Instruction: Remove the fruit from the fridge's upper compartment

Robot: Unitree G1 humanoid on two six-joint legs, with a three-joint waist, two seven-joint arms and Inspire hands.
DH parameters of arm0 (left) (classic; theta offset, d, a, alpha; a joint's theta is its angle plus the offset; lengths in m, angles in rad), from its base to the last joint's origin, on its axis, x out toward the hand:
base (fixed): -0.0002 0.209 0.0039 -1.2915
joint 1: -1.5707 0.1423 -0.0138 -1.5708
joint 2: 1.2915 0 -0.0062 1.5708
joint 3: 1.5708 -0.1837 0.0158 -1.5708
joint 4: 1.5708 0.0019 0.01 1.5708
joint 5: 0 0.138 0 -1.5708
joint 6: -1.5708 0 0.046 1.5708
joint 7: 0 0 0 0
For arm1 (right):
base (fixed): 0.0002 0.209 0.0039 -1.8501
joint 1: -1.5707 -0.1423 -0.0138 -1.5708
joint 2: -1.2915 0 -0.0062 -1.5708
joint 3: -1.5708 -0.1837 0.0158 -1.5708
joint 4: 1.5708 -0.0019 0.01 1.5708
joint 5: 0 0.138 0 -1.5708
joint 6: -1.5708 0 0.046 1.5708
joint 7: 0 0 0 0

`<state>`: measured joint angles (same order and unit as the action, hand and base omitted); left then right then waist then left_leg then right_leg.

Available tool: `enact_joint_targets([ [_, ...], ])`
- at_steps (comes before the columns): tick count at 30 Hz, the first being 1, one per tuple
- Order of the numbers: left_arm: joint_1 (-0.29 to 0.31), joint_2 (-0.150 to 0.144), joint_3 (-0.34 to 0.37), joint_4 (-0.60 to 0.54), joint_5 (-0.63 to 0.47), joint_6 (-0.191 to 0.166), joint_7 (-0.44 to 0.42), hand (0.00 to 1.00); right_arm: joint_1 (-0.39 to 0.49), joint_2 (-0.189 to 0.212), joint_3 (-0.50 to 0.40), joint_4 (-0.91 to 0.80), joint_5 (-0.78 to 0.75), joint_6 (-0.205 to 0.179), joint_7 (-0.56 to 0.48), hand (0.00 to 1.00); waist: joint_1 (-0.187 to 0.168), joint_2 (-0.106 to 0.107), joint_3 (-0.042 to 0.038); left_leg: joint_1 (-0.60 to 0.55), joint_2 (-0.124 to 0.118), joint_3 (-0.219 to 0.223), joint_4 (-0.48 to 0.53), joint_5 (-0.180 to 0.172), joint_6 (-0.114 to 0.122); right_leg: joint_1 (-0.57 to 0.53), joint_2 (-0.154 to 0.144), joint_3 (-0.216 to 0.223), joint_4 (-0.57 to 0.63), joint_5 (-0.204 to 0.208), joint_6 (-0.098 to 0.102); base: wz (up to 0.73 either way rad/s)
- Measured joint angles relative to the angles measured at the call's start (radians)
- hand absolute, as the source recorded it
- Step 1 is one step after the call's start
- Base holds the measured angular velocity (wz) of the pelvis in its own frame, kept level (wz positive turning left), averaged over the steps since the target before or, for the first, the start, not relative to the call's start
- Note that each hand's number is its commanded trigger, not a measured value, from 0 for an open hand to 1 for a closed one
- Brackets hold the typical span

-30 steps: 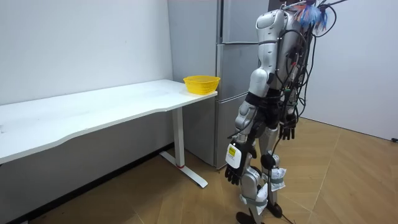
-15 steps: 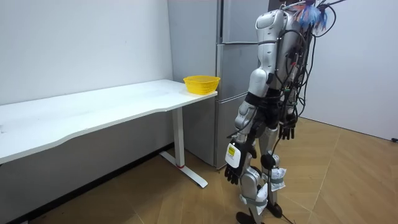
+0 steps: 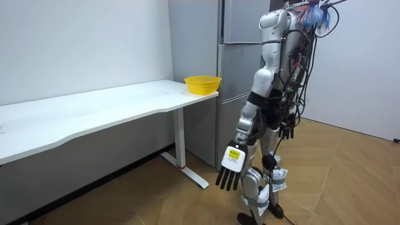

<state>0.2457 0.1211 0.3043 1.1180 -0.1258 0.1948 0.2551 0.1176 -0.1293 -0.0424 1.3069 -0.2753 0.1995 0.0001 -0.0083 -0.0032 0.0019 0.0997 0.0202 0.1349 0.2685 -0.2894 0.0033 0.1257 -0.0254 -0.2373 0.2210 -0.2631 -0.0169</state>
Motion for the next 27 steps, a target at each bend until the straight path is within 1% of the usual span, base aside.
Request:
enact_joint_targets([
  [1, -0.001, 0.000, 0.023, -0.006, -0.073, -0.010, 0.049, 0.00, 0.001, -0.001, 0.001, 0.001, 0.012, 0.000, -0.010, 0.00, 0.011, 0.000, 0.0000, 0.001, 0.000, 0.000, 0.000, 0.000, 0.000, 0.000, 0.000, 0.001, 0.001, 0.000, 0.000, 0.00],
  [2, -0.001, 0.000, 0.032, -0.013, -0.116, -0.016, 0.073, 0.00, 0.001, -0.001, 0.001, 0.003, 0.017, 0.000, -0.014, 0.00, 0.017, 0.000, 0.0000, 0.001, 0.000, 0.000, 0.000, 0.000, 0.000, -0.001, 0.000, 0.001, 0.001, 0.000, 0.000, 0.00],
  [3, 0.002, -0.001, 0.055, -0.031, -0.197, -0.029, 0.121, 0.00, 0.000, -0.002, 0.000, 0.002, 0.034, -0.001, -0.021, 0.00, 0.027, 0.000, -0.0001, 0.001, -0.001, 0.000, -0.002, 0.001, 0.001, -0.001, -0.001, 0.000, 0.001, 0.000, 0.000, 0.00],
  [4, 0.002, -0.002, 0.070, -0.039, -0.230, -0.035, 0.143, 0.00, 0.000, -0.003, -0.002, 0.002, 0.038, -0.001, -0.025, 0.00, 0.035, 0.000, -0.0001, 0.001, -0.001, 0.001, -0.002, 0.001, 0.002, -0.001, -0.002, 0.000, 0.000, 0.000, 0.000, 0.00],
  [5, 0.002, -0.003, 0.101, -0.056, -0.279, -0.048, 0.183, 0.00, -0.001, -0.003, -0.002, 0.003, 0.039, -0.002, -0.034, 0.00, 0.046, -0.001, -0.0003, 0.002, -0.002, -0.001, -0.004, 0.002, 0.002, 0.000, -0.003, -0.003, 0.000, 0.001, 0.001, 0.06],
  [6, 0.009, -0.012, 0.149, -0.091, -0.298, -0.059, 0.223, 0.00, -0.004, -0.003, -0.017, 0.001, 0.035, -0.004, -0.041, 0.00, 0.050, -0.002, -0.0009, 0.002, -0.005, -0.006, -0.011, 0.005, 0.005, 0.000, -0.006, -0.011, 0.000, 0.001, 0.002, 0.10],
  [7, 0.012, -0.022, 0.182, -0.151, -0.328, -0.070, 0.268, 0.00, -0.006, -0.005, -0.026, -0.005, 0.035, -0.008, -0.045, 0.00, 0.060, -0.002, -0.0013, 0.003, -0.009, -0.007, -0.020, 0.013, 0.006, -0.003, -0.009, -0.011, 0.000, 0.002, 0.003, 0.08],
  [8, 0.014, -0.024, 0.193, -0.179, -0.346, -0.076, 0.292, 0.00, -0.006, -0.006, -0.028, -0.006, 0.035, -0.012, -0.049, 0.00, 0.068, -0.002, -0.0013, 0.005, -0.011, -0.007, -0.025, 0.016, 0.006, -0.005, -0.009, -0.009, -0.001, 0.002, 0.004, 0.06],
  [9, 0.012, -0.023, 0.216, -0.229, -0.382, -0.092, 0.342, 0.00, -0.010, -0.008, -0.032, -0.006, 0.035, -0.017, -0.054, 0.00, 0.079, -0.003, -0.0012, 0.009, -0.015, -0.011, -0.034, 0.022, 0.007, -0.007, -0.011, -0.010, -0.001, 0.003, 0.005, 0.04],
  [10, 0.011, -0.023, 0.226, -0.252, -0.395, -0.103, 0.367, 0.00, -0.014, -0.011, -0.036, -0.006, 0.035, -0.019, -0.055, 0.00, 0.086, -0.004, -0.0013, 0.009, -0.016, -0.012, -0.036, 0.023, 0.008, -0.007, -0.012, -0.009, -0.001, 0.004, 0.006, 0.04],
  [12, 0.011, -0.023, 0.239, -0.329, -0.433, -0.155, 0.457, 0.00, -0.027, -0.024, -0.063, -0.017, 0.037, -0.038, -0.056, 0.00, 0.099, 0.000, -0.0039, 0.010, -0.017, -0.012, -0.037, 0.025, 0.010, -0.007, -0.013, -0.010, -0.002, 0.005, 0.007, 0.00],
  [13, 0.012, -0.023, 0.242, -0.353, -0.438, -0.160, 0.479, 0.00, -0.028, -0.025, -0.067, -0.025, 0.037, -0.042, -0.060, 0.00, 0.099, 0.000, -0.0045, 0.010, -0.018, -0.013, -0.037, 0.025, 0.010, -0.007, -0.013, -0.012, -0.002, 0.005, 0.007, 0.05],
  [14, 0.014, -0.023, 0.243, -0.413, -0.460, -0.171, 0.528, 0.00, -0.028, -0.025, -0.067, -0.040, 0.042, -0.050, -0.071, 0.00, 0.099, 0.006, -0.0105, 0.009, -0.018, -0.016, -0.036, 0.025, 0.010, -0.005, -0.013, -0.015, -0.002, 0.007, 0.007, 0.06],
  [15, 0.014, -0.024, 0.243, -0.483, -0.459, -0.180, 0.574, 0.00, -0.027, -0.025, -0.067, -0.058, 0.043, -0.057, -0.073, 0.00, 0.100, 0.002, -0.0121, 0.009, -0.018, -0.021, -0.035, 0.025, 0.010, -0.005, -0.013, -0.016, -0.002, 0.007, 0.007, 0.07],
  [16, 0.015, -0.024, 0.243, -0.523, -0.456, -0.185, 0.595, 0.00, -0.027, -0.025, -0.067, -0.064, 0.042, -0.060, -0.073, 0.00, 0.101, 0.001, -0.0122, 0.008, -0.018, -0.023, -0.035, 0.026, 0.009, -0.005, -0.013, -0.016, -0.002, 0.007, 0.007, 0.00],
  [18, 0.006, -0.022, 0.245, -0.648, -0.422, -0.222, 0.651, 0.00, -0.025, -0.029, -0.068, -0.083, 0.029, -0.077, -0.073, 0.00, 0.108, -0.001, -0.0142, 0.007, -0.019, -0.031, -0.033, 0.026, 0.009, -0.005, -0.013, -0.016, -0.001, 0.007, 0.006, 0.00],
  [19, 0.002, -0.020, 0.246, -0.675, -0.411, -0.231, 0.668, 0.00, -0.024, -0.030, -0.068, -0.088, 0.032, -0.078, -0.073, 0.00, 0.108, 0.000, -0.0152, 0.005, -0.020, -0.033, -0.033, 0.026, 0.009, -0.006, -0.013, -0.018, -0.001, 0.007, 0.006, 0.00],
  [21, -0.010, -0.012, 0.246, -0.794, -0.371, -0.262, 0.729, 0.00, -0.017, -0.033, -0.068, -0.104, 0.046, -0.084, -0.073, 0.00, 0.113, 0.005, -0.0187, -0.003, -0.020, -0.034, -0.031, 0.026, 0.010, -0.015, -0.013, -0.014, 0.001, 0.008, 0.006, 0.00],
  [22, -0.011, -0.010, 0.247, -0.821, -0.357, -0.268, 0.743, 0.00, -0.015, -0.033, -0.068, -0.104, 0.048, -0.088, -0.073, 0.00, 0.113, 0.007, -0.0198, -0.003, -0.021, -0.037, -0.031, 0.026, 0.010, -0.016, -0.012, -0.014, 0.001, 0.008, 0.006, 0.00],
  [23, -0.012, -0.007, 0.250, -0.889, -0.321, -0.275, 0.769, 0.00, -0.006, -0.033, -0.068, -0.104, 0.049, -0.097, -0.073, 0.00, 0.113, 0.008, -0.0210, -0.002, -0.022, -0.044, -0.032, 0.026, 0.010, -0.014, -0.010, -0.015, 0.003, 0.008, 0.006, 0.00],
  [24, -0.012, 0.002, 0.251, -0.942, -0.270, -0.289, 0.790, 0.00, 0.000, -0.033, -0.068, -0.105, 0.048, -0.103, -0.073, 0.00, 0.116, 0.009, -0.0219, -0.001, -0.022, -0.044, -0.031, 0.026, 0.010, -0.014, -0.009, -0.015, 0.003, 0.008, 0.006, 0.00],
  [25, -0.015, 0.009, 0.254, -0.968, -0.252, -0.292, 0.797, 0.00, 0.003, -0.033, -0.068, -0.106, 0.048, -0.107, -0.073, 0.00, 0.117, 0.011, -0.0220, -0.001, -0.022, -0.045, -0.031, 0.026, 0.010, -0.013, -0.009, -0.015, 0.002, 0.008, 0.005, 0.00],
  [27, -0.039, 0.031, 0.296, -1.089, -0.195, -0.310, 0.811, 0.00, 0.024, -0.033, -0.067, -0.105, 0.051, -0.130, -0.073, 0.00, 0.122, 0.012, -0.0204, 0.000, -0.021, -0.045, -0.032, 0.026, 0.010, -0.006, -0.010, -0.015, 0.002, 0.010, 0.005, 0.00],
])
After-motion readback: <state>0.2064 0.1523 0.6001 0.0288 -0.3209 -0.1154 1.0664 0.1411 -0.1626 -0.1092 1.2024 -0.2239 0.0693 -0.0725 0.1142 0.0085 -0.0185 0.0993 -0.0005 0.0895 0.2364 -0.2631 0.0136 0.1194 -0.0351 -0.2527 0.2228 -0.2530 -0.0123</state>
